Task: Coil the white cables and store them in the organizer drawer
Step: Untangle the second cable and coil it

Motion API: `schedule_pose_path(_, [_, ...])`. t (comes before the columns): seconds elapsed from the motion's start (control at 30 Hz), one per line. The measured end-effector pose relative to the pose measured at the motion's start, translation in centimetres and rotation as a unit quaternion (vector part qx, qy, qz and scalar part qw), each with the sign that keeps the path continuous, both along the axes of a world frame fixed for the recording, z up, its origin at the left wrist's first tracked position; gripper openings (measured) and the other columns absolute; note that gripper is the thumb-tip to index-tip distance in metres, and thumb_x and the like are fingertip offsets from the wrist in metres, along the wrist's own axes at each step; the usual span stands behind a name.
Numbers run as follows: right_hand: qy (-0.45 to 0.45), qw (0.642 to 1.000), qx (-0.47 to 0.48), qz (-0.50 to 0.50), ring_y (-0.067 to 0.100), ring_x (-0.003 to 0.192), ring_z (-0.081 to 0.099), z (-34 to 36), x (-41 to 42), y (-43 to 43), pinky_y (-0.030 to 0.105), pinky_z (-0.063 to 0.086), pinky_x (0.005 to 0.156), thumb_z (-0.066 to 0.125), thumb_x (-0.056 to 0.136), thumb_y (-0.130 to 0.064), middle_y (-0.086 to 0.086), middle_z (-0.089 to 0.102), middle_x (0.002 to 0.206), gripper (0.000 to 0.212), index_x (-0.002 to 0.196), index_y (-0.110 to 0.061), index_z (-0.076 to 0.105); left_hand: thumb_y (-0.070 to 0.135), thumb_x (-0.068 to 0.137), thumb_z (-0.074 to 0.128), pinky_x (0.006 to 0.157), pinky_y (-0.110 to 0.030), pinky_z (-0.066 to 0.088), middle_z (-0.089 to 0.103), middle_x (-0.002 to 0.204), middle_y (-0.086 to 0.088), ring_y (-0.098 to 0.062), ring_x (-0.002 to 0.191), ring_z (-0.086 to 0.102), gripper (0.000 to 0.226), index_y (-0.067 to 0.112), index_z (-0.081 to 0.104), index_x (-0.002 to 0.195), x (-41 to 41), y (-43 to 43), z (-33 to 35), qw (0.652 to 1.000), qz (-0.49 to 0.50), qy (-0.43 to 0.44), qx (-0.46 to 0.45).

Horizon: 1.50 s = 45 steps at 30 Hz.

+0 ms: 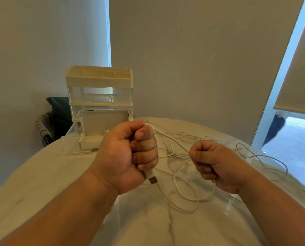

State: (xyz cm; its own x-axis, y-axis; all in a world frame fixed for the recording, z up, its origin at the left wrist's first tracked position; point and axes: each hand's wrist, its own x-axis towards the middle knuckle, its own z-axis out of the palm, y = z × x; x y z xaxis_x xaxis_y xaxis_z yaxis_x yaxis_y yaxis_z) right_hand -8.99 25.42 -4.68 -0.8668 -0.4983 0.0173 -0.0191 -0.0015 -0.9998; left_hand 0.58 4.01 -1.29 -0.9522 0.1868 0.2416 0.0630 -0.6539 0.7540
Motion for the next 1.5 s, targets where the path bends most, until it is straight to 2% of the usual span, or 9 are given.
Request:
schedule_pose_path(0.13, [0.118,0.977,0.139,-0.110,0.009,0.046,0.040,-0.2,0.2,-0.4,0.020,0.033,0.043,0.074,0.082,-0.035,0.000,0.060,0.062,0.025,0.081,-0.010,0.074,0.028,0.089,0.038,0.040,-0.023,0.013,0.025,0.045,0.009,-0.008,0.039,0.014,0.036,0.021,0.044,0.054,-0.1,-0.3,0.1,0.999,0.011,-0.014,0.030])
schedule_pose_path(0.4, [0.141,0.973,0.147,-0.104,0.009,0.045,0.034,-0.1,-0.4,0.4,0.021,0.032,0.045,0.075,0.073,-0.040,-0.004,0.045,0.050,0.032,0.078,-0.008,0.075,0.028,0.091,0.038,0.043,-0.024,0.011,0.024,0.047,0.010,-0.008,0.040,0.013,0.038,0.023,0.044,0.054,-0.4,-0.9,-0.1,0.997,0.051,-0.023,0.047])
schedule_pose_path(0.57, [0.070,0.997,0.025,-0.024,0.012,0.051,0.037,-0.7,-0.8,0.6,0.025,0.033,0.048,0.068,0.085,-0.010,0.003,0.047,0.059,0.008,0.081,-0.013,0.074,0.025,0.085,0.043,0.041,-0.020,0.016,0.024,0.049,0.011,-0.005,0.039,0.019,0.029,0.026,0.044,0.056,-0.5,-3.1,0.7,0.987,0.107,-0.010,0.122])
schedule_pose_path(0.8, [0.144,0.967,0.169,-0.122,0.012,0.043,0.029,-1.1,-0.4,-0.4,0.023,0.027,0.042,0.073,0.087,-0.033,0.003,0.043,0.053,0.025,0.072,-0.013,0.069,0.022,0.081,0.046,0.042,-0.022,0.016,0.022,0.051,0.010,-0.007,0.042,0.017,0.025,0.023,0.045,0.056,-0.9,-2.9,0.4,0.980,0.157,-0.019,0.122])
schedule_pose_path(1.0, [0.207,0.953,0.219,-0.018,0.008,0.063,0.053,-0.9,2.5,-2.6,0.020,0.045,0.062,0.067,0.093,-0.025,-0.007,0.063,0.067,0.012,0.088,-0.021,0.078,0.019,0.098,0.037,0.056,-0.027,0.030,0.034,0.058,0.003,-0.011,0.051,0.031,0.031,0.014,0.054,0.073,-1.0,-2.2,0.5,0.963,0.254,0.011,0.094])
schedule_pose_path(1.1, [0.230,0.941,0.242,0.052,0.011,0.070,0.059,-0.8,3.8,-3.2,0.026,0.050,0.071,0.067,0.093,-0.028,0.002,0.070,0.078,0.011,0.091,-0.028,0.078,0.009,0.101,0.035,0.064,-0.030,0.041,0.049,0.061,0.000,-0.013,0.057,0.047,0.030,0.010,0.060,0.084,-1.2,-2.0,0.1,0.938,0.338,0.056,-0.045])
schedule_pose_path(1.23, [0.253,0.937,0.230,0.078,0.019,0.091,0.069,-0.5,4.6,-3.4,0.039,0.055,0.091,0.071,0.092,-0.026,-0.001,0.075,0.092,0.015,0.095,-0.039,0.077,0.002,0.102,0.039,0.076,-0.028,0.051,0.066,0.074,0.005,-0.012,0.075,0.062,0.031,0.014,0.067,0.095,-1.5,-1.2,-1.1,0.871,0.394,0.119,-0.268])
schedule_pose_path(1.37, [0.263,0.938,0.215,0.071,0.015,0.077,0.066,-0.2,4.9,-3.1,0.037,0.054,0.080,0.073,0.089,-0.023,-0.003,0.073,0.081,0.010,0.090,-0.032,0.078,0.005,0.103,0.041,0.086,-0.018,0.051,0.072,0.097,0.008,-0.007,0.098,0.067,0.032,0.022,0.068,0.107,-1.6,-0.7,-2.1,0.834,0.378,0.162,-0.369])
schedule_pose_path(1.5, [0.282,0.941,0.187,0.007,0.023,0.072,0.063,0.7,4.8,-2.5,0.032,0.052,0.072,0.072,0.089,-0.027,0.003,0.070,0.076,0.008,0.083,-0.029,0.076,0.012,0.104,0.043,0.088,-0.002,0.042,0.068,0.109,0.024,0.012,0.110,0.058,0.035,0.033,0.067,0.118,-1.5,-1.1,-2.3,0.786,0.334,0.179,-0.489])
